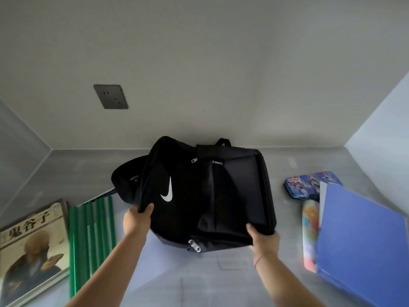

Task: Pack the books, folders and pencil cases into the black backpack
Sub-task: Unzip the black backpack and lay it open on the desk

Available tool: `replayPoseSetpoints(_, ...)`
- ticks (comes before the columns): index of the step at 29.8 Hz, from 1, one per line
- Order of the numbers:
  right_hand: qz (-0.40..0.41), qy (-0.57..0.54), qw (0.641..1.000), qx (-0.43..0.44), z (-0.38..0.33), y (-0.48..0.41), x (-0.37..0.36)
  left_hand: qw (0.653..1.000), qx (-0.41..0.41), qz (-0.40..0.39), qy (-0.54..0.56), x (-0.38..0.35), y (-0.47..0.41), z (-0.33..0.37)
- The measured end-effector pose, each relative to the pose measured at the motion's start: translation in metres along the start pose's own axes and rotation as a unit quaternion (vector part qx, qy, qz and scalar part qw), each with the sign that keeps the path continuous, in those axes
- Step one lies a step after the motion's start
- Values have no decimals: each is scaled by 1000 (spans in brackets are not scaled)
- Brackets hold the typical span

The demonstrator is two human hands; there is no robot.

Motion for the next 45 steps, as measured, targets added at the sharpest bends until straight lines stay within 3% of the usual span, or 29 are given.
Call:
replayPoseSetpoints(3, 32, 12, 997, 75, -54, -27, -12, 993, 65, -86, 58, -9, 21, -19)
replayPoseSetpoints(8, 11, -19, 988, 151, -120, -34, -39, 965, 102, -218, 102, -39, 90, -39)
replayPoseSetpoints(10, -11, -35, 989, 142, -105, -22, -41, 971, 94, -190, 113, -39, 89, -38)
replayPoseSetpoints(12, -30, -29, 990, 133, -80, -5, -38, 988, 38, -99, 115, -27, 66, -24)
replayPoseSetpoints(15, -52, -34, 994, 93, -35, 25, -34, 998, -38, 13, 46, -9, 28, 9)
replayPoseSetpoints(17, -57, -29, 996, 57, -7, 38, -33, 996, -75, 41, -3, -5, 8, 35)
replayPoseSetpoints(22, -46, 13, 996, 78, -1, 43, -31, 987, -123, 13, -100, -20, -18, 68)
replayPoseSetpoints(28, -22, 101, 980, 169, -63, -11, -29, 984, -134, -46, -108, -23, 5, 35)
replayPoseSetpoints(34, 13, 155, 961, 227, -126, -55, -31, 984, -57, -160, -57, -41, 78, -15)
replayPoseSetpoints(37, 1, 136, 969, 207, -128, -52, -25, 981, -109, -134, -83, -41, 98, -5)
replayPoseSetpoints(38, -2, 130, 972, 196, -123, -49, -22, 971, -175, -95, -135, -37, 98, 9)
replayPoseSetpoints(40, -19, 97, 981, 166, -107, -45, -16, 910, -341, -40, -234, -37, 95, 37)
replayPoseSetpoints(42, -25, 73, 989, 126, -85, -42, -11, 834, -472, -95, -271, -53, 92, 54)
replayPoseSetpoints(45, -29, 130, 983, 130, -66, -38, -3, 730, -547, -245, -328, -79, 94, 55)
Point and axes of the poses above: each hand's wrist, its own y-axis away from the middle knuckle, its own x-axis out of the back of the hand, z = x × y, the point moved 6 cm from there along -y, towards the middle knuckle, and after that the axes turned 11 degrees about z, right-handed, at the moved point
